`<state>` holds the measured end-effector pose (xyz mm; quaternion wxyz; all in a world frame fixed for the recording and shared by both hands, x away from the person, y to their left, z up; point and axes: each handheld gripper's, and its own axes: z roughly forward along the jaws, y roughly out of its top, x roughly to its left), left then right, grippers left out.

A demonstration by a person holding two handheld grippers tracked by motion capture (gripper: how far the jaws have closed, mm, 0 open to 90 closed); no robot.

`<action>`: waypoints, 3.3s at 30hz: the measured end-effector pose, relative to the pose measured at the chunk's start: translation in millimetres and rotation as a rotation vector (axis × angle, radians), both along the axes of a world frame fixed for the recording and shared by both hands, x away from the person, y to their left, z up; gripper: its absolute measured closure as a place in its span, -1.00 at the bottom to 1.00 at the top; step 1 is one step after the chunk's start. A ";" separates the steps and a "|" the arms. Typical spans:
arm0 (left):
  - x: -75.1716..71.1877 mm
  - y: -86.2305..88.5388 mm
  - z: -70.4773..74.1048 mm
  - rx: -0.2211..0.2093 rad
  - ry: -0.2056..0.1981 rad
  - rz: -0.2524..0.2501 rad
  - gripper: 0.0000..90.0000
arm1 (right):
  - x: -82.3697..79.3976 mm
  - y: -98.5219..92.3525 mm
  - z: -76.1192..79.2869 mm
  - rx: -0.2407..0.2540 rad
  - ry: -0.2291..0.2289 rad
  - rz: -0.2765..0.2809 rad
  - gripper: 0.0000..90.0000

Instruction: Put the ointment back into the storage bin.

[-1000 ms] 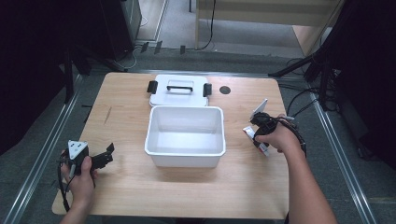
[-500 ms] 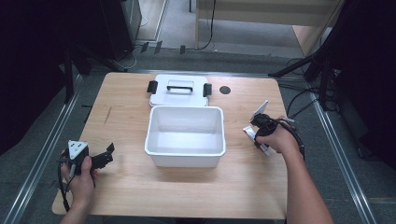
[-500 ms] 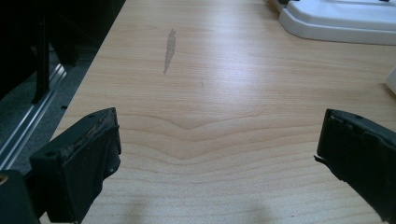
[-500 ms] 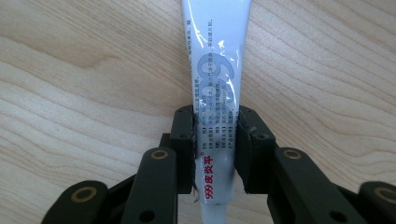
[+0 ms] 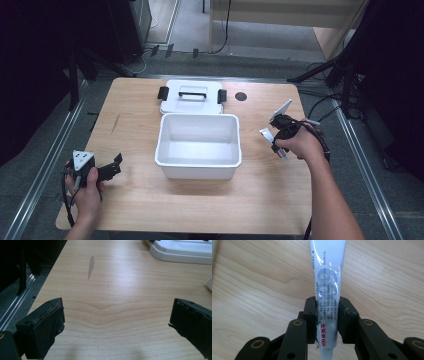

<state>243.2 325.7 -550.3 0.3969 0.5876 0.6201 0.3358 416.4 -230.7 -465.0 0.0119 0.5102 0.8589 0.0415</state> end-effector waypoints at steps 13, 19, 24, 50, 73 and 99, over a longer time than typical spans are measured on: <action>-0.2 0.1 0.1 -0.002 0.000 -0.001 -0.99 | -0.2 30.5 51.1 0.036 -0.021 0.048 0.61; -0.4 0.2 0.1 -0.004 -0.001 -0.001 -0.99 | 0.7 52.8 75.4 0.053 -0.019 0.064 0.61; -0.2 -0.1 0.0 -0.006 0.000 -0.002 -0.99 | 0.7 63.9 89.0 0.063 -0.024 0.075 0.60; -0.3 0.6 0.0 -0.008 0.000 -0.001 -0.99 | -14.8 118.2 122.0 0.096 -0.061 0.264 0.60; 0.1 1.1 0.0 -0.014 0.003 -0.006 -0.99 | -30.1 159.8 110.0 0.090 -0.129 0.675 0.60; 0.3 1.2 -0.2 -0.018 0.002 -0.009 -0.99 | -29.9 167.4 79.2 0.129 -0.144 0.809 0.60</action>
